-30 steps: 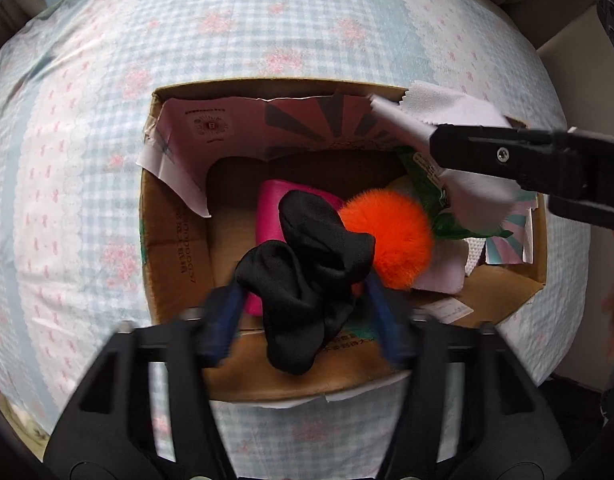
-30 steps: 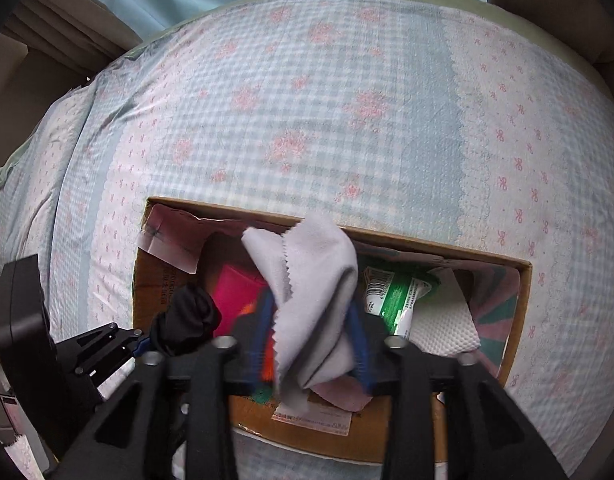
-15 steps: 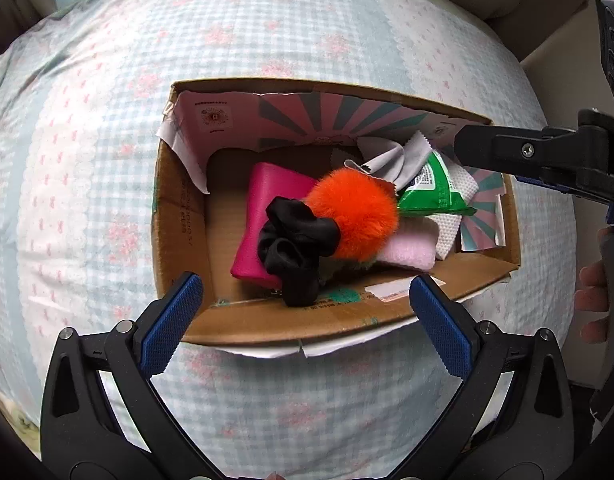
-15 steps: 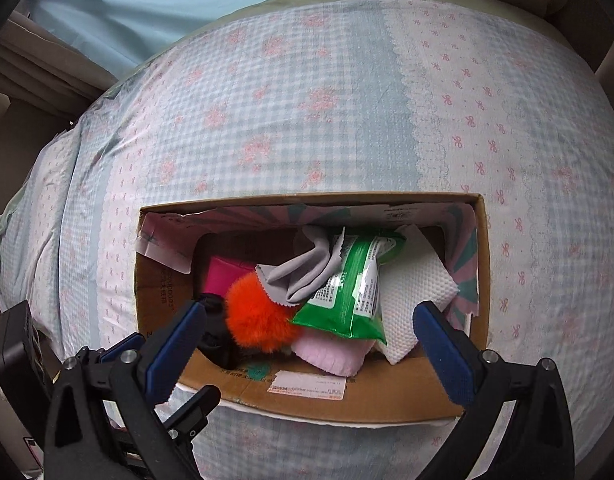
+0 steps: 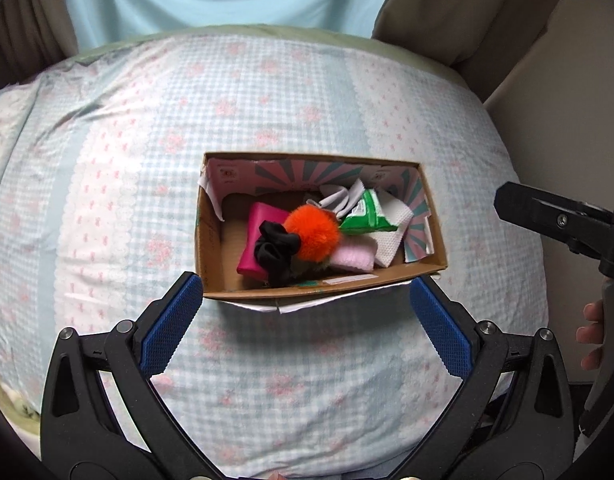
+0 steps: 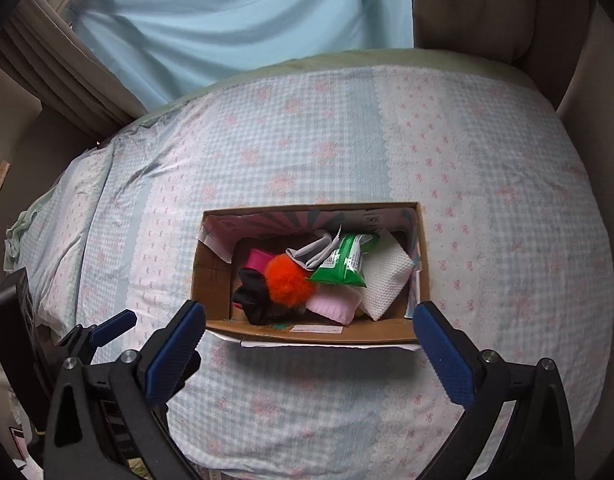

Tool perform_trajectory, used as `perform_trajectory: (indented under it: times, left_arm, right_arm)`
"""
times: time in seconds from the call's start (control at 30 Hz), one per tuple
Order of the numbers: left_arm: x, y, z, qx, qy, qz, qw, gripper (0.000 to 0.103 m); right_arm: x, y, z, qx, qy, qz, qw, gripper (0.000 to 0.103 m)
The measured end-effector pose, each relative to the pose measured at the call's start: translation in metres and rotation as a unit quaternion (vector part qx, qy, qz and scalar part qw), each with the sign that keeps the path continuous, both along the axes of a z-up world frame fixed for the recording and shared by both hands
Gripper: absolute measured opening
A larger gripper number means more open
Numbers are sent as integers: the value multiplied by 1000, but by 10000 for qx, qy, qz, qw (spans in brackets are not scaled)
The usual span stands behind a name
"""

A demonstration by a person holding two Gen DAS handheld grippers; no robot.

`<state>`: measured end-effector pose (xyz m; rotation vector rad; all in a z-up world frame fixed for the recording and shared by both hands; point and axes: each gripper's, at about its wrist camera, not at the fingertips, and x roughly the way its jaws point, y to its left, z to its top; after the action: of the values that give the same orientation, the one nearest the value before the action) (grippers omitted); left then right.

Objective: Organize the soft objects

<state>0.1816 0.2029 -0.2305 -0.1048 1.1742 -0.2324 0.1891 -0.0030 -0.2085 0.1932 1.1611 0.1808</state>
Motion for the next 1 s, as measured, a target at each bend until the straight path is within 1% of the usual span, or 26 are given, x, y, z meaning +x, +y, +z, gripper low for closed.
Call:
perform_trajectory:
  times: [0.1,0.2,0.33,0.4,0.47,0.57,0.7,0.87,1.0]
  left_arm:
    - [-14,2,45,-64,-448,57,9990,103]
    - [-31,0,97,-9,-1026,122,9946,103]
    - [-57,-7,157,122,-1778,265,9836,103]
    - [-68,-13,180,113,-2057,322,9780,103]
    - [-81,-20,196,114,-2278,354,9730,103]
    - [-97,-33,211,272,-2509,410,9668,103]
    - [-112,-48,218,393,-2673,406,9620,103]
    - [-126,-62,217,474,-2792,448,9580,103]
    - [-133,-68,215,485,-2778,496,9581,103]
  right_arm:
    - [-23,-11,41,-143,-399,-102,9990,103]
    - [-48,-22,82,-444,-849,-233,9951,103]
    - [-80,-34,127,-721,-1460,-281,9863,103]
    - [-94,-40,143,-794,-1696,-325,9818,103]
    - [-107,-47,155,-845,-1892,-393,9775,103]
    - [-122,-57,164,-908,-2103,-463,9723,103]
    - [-139,-69,166,-1022,-2262,-501,9674,103]
    - [-154,-86,165,-1007,-2376,-673,9638,103]
    - [-160,-96,166,-981,-2395,-780,9628,103]
